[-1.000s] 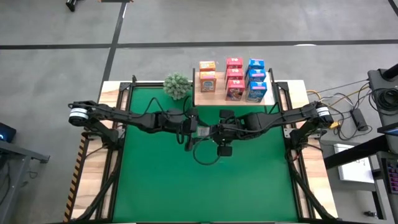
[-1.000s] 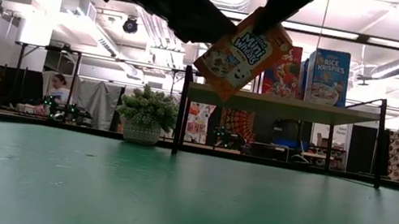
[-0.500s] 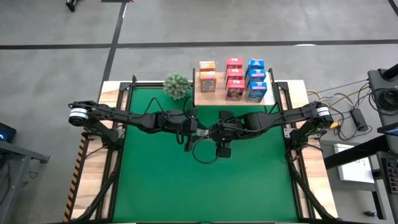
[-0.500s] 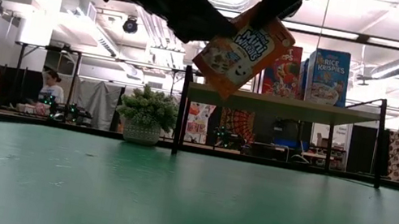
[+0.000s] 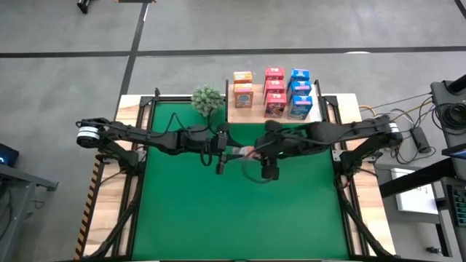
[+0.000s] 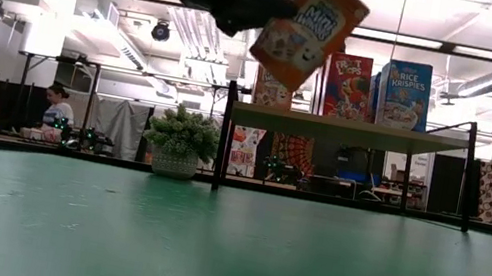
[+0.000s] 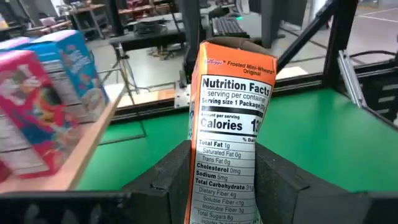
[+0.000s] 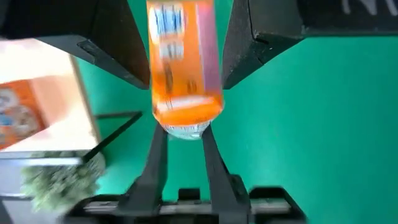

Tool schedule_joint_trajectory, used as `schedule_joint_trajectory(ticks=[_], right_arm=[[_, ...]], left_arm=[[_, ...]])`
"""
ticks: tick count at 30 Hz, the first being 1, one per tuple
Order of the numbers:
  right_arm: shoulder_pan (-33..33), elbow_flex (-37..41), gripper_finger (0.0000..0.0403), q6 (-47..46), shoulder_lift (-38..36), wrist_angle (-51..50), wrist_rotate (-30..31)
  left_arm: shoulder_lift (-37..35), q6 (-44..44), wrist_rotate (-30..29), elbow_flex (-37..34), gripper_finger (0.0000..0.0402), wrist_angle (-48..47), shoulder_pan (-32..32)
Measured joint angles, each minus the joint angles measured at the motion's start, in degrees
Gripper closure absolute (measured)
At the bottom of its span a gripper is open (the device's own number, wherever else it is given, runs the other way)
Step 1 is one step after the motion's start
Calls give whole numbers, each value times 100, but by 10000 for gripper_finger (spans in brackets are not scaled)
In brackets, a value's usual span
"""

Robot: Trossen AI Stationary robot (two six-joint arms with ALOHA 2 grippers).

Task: Stack cereal on shelf
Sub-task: Put the orange cereal box on the shelf aligned with the other orange cereal box

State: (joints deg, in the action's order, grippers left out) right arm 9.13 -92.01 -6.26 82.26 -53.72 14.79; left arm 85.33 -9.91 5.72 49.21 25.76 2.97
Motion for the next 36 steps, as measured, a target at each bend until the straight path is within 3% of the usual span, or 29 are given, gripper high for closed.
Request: schedule_joint_trajectory(ticks=[7,15,20,25,36], right_arm=[[172,226,214,-18,-906,311,25],[577,1760,214,528,-1651,2205,24],[692,3064,214,803,-1931,3946,22],[691,4016,214,837,-2121,5238,26],[686,4522,214,472,-2280,5789,26]], left_arm=[[-476,-102,21,-126,274,199,435],[-644,-133,133,-128,274,709,1248],[-337,208,535,-309,274,1654,1646],[61,284,577,-583,274,2557,1856],[891,341,516,-581,274,3304,2087]])
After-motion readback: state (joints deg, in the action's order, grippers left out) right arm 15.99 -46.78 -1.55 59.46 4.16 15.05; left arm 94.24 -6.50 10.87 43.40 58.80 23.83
